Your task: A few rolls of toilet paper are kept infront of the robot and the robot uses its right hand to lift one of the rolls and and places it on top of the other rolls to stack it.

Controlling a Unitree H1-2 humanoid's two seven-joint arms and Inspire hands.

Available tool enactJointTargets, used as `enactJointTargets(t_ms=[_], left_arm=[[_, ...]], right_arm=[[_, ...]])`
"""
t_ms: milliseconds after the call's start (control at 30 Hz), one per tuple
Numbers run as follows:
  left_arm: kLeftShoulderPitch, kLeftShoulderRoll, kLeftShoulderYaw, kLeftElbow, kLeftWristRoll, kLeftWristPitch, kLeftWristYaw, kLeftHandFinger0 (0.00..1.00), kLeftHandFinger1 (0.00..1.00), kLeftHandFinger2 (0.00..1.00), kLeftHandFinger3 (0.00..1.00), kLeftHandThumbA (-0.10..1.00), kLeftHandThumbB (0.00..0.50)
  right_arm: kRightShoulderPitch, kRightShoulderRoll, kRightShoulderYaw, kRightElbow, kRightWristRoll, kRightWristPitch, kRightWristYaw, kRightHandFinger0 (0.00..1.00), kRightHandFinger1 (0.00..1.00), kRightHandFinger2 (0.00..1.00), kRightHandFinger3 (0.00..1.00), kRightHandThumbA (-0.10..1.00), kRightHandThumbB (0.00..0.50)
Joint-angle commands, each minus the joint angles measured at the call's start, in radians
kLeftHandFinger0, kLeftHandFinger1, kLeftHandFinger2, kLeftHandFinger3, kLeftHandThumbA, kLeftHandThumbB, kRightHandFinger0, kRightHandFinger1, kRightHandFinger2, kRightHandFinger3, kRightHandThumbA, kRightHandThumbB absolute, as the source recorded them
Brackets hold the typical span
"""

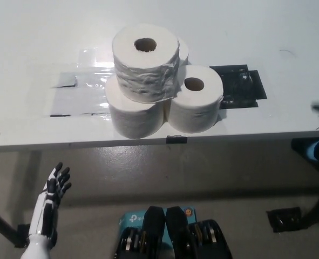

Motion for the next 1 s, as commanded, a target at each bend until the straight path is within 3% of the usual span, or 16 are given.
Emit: enactJointTargets(t_ms=[0,100,200,300,367,433,533,600,733,967], left_arm=[[0.117,0.012,-0.005,-0.056,-0.048,-0.035,-0.036,1.0,1.0,1.0,1.0,1.0,0.208],[0.126,0.016,-0.012,-0.043,-0.053,-0.053,-0.05,1.0,1.0,1.0,1.0,1.0,0.199],[0.119,0.02,-0.015,-0.029,-0.05,-0.064,-0.054,1.0,1.0,1.0,1.0,1.0,0.187],[0.115,0.021,-0.016,-0.035,-0.057,-0.053,-0.057,1.0,1.0,1.0,1.0,1.0,0.191],[0.108,0.025,-0.016,-0.032,-0.058,-0.055,-0.063,1.0,1.0,1.0,1.0,1.0,0.188],[0.103,0.027,-0.017,-0.032,-0.06,-0.051,-0.065,1.0,1.0,1.0,1.0,1.0,0.188],[0.084,0.033,-0.018,-0.015,-0.058,-0.069,-0.072,1.0,1.0,1.0,1.0,1.0,0.16],[0.079,0.035,-0.02,-0.019,-0.054,-0.062,-0.072,1.0,1.0,1.0,1.0,1.0,0.167],[0.074,0.039,-0.024,-0.021,-0.047,-0.062,-0.074,1.0,1.0,1.0,1.0,1.0,0.153],[0.08,0.036,-0.03,-0.025,-0.051,-0.067,-0.07,1.0,1.0,1.0,1.0,1.0,0.175]], right_arm=[[0.395,0.184,-0.117,-0.797,0.435,-0.162,-0.202,1.0,1.0,1.0,1.0,1.0,0.334],[0.454,0.235,-0.046,-0.764,0.36,-0.163,-0.164,1.0,1.0,1.0,1.0,1.0,0.384],[0.461,0.27,0.004,-0.669,0.266,-0.265,-0.122,1.0,1.0,1.0,1.0,1.0,0.314],[0.474,0.29,0.053,-0.598,0.2,-0.253,-0.101,1.0,1.0,1.0,1.0,1.0,0.318],[0.469,0.299,0.087,-0.51,0.153,-0.332,-0.086,1.0,1.0,1.0,1.0,1.0,0.304],[0.471,0.304,0.133,-0.429,0.058,-0.389,-0.09,1.0,1.0,1.0,1.0,1.0,0.359],[0.465,0.31,0.179,-0.341,-0.005,-0.465,-0.102,1.0,1.0,1.0,1.0,1.0,0.327],[0.441,0.307,0.22,-0.209,-0.065,-0.526,-0.114,1.0,1.0,1.0,1.0,1.0,0.276],[0.395,0.312,0.263,-0.038,-0.095,-0.586,-0.142,1.0,1.0,1.0,1.0,1.0,0.264],[0.314,0.311,0.32,0.172,-0.152,-0.594,-0.214,1.0,1.0,1.0,1.0,1.0,0.339]])
